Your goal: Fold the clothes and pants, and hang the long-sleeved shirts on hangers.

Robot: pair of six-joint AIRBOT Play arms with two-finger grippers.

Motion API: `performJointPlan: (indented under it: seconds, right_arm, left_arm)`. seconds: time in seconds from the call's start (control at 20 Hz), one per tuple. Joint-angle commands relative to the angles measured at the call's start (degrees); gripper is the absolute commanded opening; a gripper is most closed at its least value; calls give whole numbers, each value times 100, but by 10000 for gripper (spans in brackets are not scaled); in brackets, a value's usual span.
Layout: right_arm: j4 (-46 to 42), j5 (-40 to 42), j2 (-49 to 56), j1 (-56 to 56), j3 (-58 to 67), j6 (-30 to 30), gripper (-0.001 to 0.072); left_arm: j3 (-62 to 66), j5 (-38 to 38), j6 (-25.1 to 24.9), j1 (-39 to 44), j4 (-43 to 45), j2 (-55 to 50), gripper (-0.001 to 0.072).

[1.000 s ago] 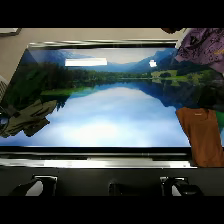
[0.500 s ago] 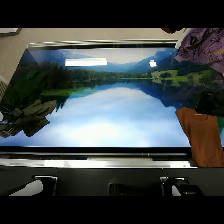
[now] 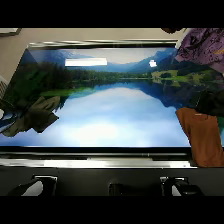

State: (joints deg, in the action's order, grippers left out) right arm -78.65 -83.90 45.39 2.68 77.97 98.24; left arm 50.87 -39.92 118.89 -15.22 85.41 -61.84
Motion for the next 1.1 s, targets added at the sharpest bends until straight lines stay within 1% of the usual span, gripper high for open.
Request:
performJointPlan:
  seconds: [0.0,0.1,0.2,0.3,0.4,0.55,0.6,0.65,0.7,0.75,0.8,0.85,0.9,0.95,1.0,1.05]
  right_arm:
    - [-94,-2,-2,4,-2,39,89]
    - [-210,0,-2,4,-2,37,89]
    - [-334,-26,-4,4,-2,39,89]
    - [-372,-59,-4,4,-2,39,89]
    - [-413,-153,-4,4,-2,39,90]
    - [-507,-291,-4,4,-2,39,90]
    - [-514,-315,-4,4,-2,39,90]
    - [-518,-323,-4,4,-2,39,91]
    - [-518,-323,-4,4,-2,39,94]
    - [-518,-321,-4,2,-2,39,159]
    - [-518,-323,-4,2,-2,42,181]
    - [-516,-326,-4,4,-2,42,182]
    - [-514,-326,-4,4,-2,44,183]
    - [-514,-323,-4,4,-2,79,187]
    - [-505,-321,-2,4,-2,120,187]
    - [-492,-321,-4,2,-2,127,187]
  left_arm:
    - [2,219,-66,1180,-1567,1071,13]
    - [2,599,-66,2142,-2273,1338,14]
    - [2,975,-63,3132,-2778,1303,14]
    - [2,1300,-52,4068,-2850,1086,14]
    - [0,1412,-39,4763,-2852,704,15]
    - [0,1384,-39,5261,-2935,-168,20]
    - [0,1379,-39,5274,-3032,-437,56]
    - [0,1377,-42,5226,-3154,-658,190]
    - [2,1318,-44,5121,-3250,-758,394]
    - [4,1182,-44,4953,-3257,-737,564]
    - [13,885,-116,4671,-3250,-590,596]
    - [15,529,-391,4315,-3250,-358,596]
    - [13,28,-789,3823,-3239,-28,596]
    - [13,-520,-1049,3287,-3141,310,596]
    - [9,-1191,-1110,2684,-2844,682,598]
    - [-24,-1869,-1110,2129,-2465,1012,659]
